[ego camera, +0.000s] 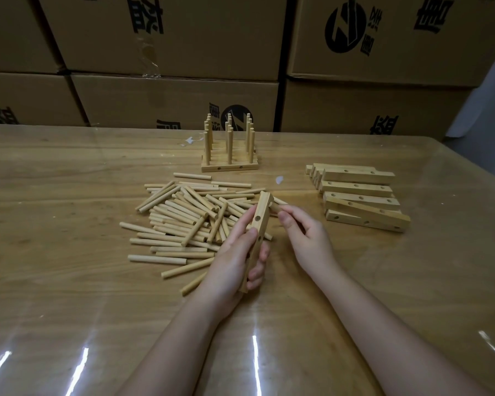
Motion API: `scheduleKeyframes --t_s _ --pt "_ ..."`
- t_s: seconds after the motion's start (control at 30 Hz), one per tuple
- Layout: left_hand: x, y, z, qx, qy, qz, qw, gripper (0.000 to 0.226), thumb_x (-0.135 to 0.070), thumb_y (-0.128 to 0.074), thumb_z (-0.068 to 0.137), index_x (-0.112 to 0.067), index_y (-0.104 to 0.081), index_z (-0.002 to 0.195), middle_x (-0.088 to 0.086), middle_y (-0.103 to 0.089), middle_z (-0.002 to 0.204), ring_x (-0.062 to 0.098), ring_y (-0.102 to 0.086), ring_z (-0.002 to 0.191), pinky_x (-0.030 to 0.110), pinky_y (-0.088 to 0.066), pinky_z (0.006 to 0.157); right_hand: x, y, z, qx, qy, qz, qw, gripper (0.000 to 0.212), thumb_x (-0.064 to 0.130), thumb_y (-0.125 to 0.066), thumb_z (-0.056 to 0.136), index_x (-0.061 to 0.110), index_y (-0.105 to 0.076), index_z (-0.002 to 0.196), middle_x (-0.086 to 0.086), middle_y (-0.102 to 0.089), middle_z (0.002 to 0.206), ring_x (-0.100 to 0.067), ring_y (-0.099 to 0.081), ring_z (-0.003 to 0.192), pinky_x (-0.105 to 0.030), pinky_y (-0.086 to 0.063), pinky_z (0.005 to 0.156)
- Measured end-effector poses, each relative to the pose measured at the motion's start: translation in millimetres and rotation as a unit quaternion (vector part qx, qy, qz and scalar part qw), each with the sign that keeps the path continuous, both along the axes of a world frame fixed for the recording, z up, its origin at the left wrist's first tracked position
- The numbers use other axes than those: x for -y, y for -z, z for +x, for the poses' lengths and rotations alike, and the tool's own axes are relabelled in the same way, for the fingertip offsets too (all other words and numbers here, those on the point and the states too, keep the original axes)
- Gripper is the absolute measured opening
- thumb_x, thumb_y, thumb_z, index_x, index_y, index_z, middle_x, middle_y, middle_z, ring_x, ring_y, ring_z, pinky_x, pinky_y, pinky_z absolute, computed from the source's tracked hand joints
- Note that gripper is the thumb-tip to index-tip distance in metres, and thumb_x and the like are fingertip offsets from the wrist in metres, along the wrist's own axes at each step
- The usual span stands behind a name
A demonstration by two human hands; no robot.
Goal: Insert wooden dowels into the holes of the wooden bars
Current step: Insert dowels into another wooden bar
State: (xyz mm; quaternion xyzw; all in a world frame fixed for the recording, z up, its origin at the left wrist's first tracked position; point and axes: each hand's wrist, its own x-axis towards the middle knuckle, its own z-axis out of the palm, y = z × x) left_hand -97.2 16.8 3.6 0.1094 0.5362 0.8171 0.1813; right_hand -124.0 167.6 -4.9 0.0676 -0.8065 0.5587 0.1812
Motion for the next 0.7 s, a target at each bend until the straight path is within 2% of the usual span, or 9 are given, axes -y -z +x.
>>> scheduleKeyframes --t_s 0.1,0.2,0.27,0.3,0.37,0.47,0.57,0.7 --pt "-1.8 -0.2 0.8 -0.010 -0.010 -0.028 1.000 0.039 -0.026 -0.039 0.100 -0.053 -0.045 0.128 0.000 -0.048 0.063 0.009 -0.034 0.043 0.019 -0.028 0.035 0.1 0.3 0.0 -0.010 0.019 0.015 1.000 0.022 0.019 -0.054 0.093 0.020 -0.066 0.111 0.017 -0.059 0.096 0.002 -0.056 0.099 -0.008 -0.038 0.085" --pt "-4.4 0.4 1.2 -0.019 -0.028 -0.056 0.998 0.040 -0.026 -0.038 0.101 -0.055 -0.042 0.130 -0.001 -0.046 0.061 0.008 -0.033 0.043 0.019 -0.027 0.036 0.5 0.9 0.4 -0.027 0.052 0.058 0.997 0.022 0.020 -0.055 0.092 0.021 -0.067 0.110 0.015 -0.055 0.087 -0.017 -0.056 0.098 -0.034 -0.043 0.091" --pt "-5.8 1.2 1.8 -0.028 -0.036 -0.073 0.996 0.041 -0.027 -0.038 0.101 -0.057 -0.040 0.129 -0.003 -0.045 0.061 0.008 -0.033 0.043 0.019 -0.028 0.036 0.5 0.8 0.6 -0.045 0.078 0.097 0.991 0.022 0.022 -0.056 0.092 0.019 -0.068 0.109 0.013 -0.052 0.083 -0.020 -0.055 0.095 -0.046 -0.041 0.090" --pt "-6.3 1.3 2.2 -0.033 -0.038 -0.080 0.996 0.041 -0.028 -0.038 0.101 -0.059 -0.040 0.128 -0.004 -0.044 0.060 0.007 -0.033 0.043 0.019 -0.028 0.036 0.6 0.8 0.7 -0.052 0.090 0.115 0.988 0.022 0.022 -0.056 0.091 0.019 -0.068 0.109 0.011 -0.052 0.082 -0.020 -0.053 0.093 -0.047 -0.040 0.089" --pt "-7.2 1.2 2.6 -0.044 -0.043 -0.096 0.993 0.041 -0.029 -0.037 0.101 -0.063 -0.039 0.124 -0.006 -0.044 0.059 0.007 -0.034 0.043 0.019 -0.029 0.037 0.9 0.8 1.3 -0.062 0.110 0.145 0.981 0.022 0.023 -0.056 0.091 0.020 -0.069 0.109 0.009 -0.052 0.082 -0.019 -0.051 0.091 -0.039 -0.035 0.087" --pt "-8.4 0.3 3.7 -0.059 -0.055 -0.118 0.990 0.040 -0.030 -0.036 0.102 -0.066 -0.038 0.120 -0.007 -0.044 0.059 0.006 -0.034 0.043 0.020 -0.029 0.037 2.1 -0.1 2.7 -0.081 0.144 0.179 0.970 0.022 0.023 -0.058 0.090 0.021 -0.070 0.108 0.009 -0.047 0.079 -0.020 -0.049 0.086 -0.028 -0.021 0.075" --pt "-9.9 -0.3 5.0 -0.070 -0.066 -0.132 0.987 0.040 -0.029 -0.035 0.102 -0.066 -0.036 0.118 -0.007 -0.043 0.058 0.007 -0.033 0.043 0.020 -0.026 0.038 3.0 -2.4 4.4 -0.099 0.164 0.215 0.958 0.021 0.023 -0.060 0.088 0.020 -0.071 0.106 0.004 -0.049 0.077 -0.022 -0.050 0.082 -0.027 -0.017 0.070" --pt "-11.1 -1.2 5.9 -0.082 -0.074 -0.146 0.983 0.040 -0.028 -0.034 0.102 -0.066 -0.035 0.116 -0.007 -0.041 0.055 0.006 -0.032 0.043 0.019 -0.025 0.038 3.9 -3.9 6.2 -0.107 0.178 0.235 0.950 0.020 0.021 -0.061 0.087 0.019 -0.072 0.104 -0.003 -0.055 0.077 -0.024 -0.050 0.079 -0.029 -0.018 0.070"
